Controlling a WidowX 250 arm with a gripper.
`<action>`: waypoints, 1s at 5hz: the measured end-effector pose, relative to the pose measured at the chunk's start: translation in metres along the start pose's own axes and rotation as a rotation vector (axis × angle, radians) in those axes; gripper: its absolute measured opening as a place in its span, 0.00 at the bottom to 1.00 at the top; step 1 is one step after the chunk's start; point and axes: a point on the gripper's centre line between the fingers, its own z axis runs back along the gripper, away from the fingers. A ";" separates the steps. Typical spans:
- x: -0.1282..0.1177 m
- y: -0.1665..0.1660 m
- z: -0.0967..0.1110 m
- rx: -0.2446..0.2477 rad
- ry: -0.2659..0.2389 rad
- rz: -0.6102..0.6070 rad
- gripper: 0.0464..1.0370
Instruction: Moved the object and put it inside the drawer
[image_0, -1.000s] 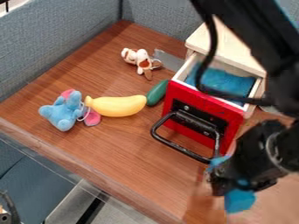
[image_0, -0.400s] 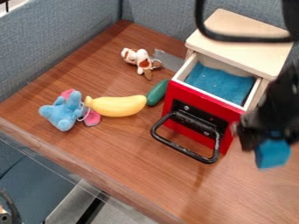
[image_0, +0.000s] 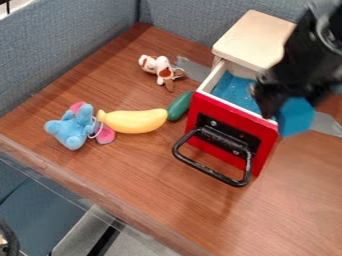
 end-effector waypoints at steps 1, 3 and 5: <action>0.024 0.004 -0.002 0.003 0.010 0.053 0.58; 0.061 0.011 -0.019 0.035 0.035 0.148 0.58; 0.071 0.001 -0.045 0.068 0.066 0.172 0.58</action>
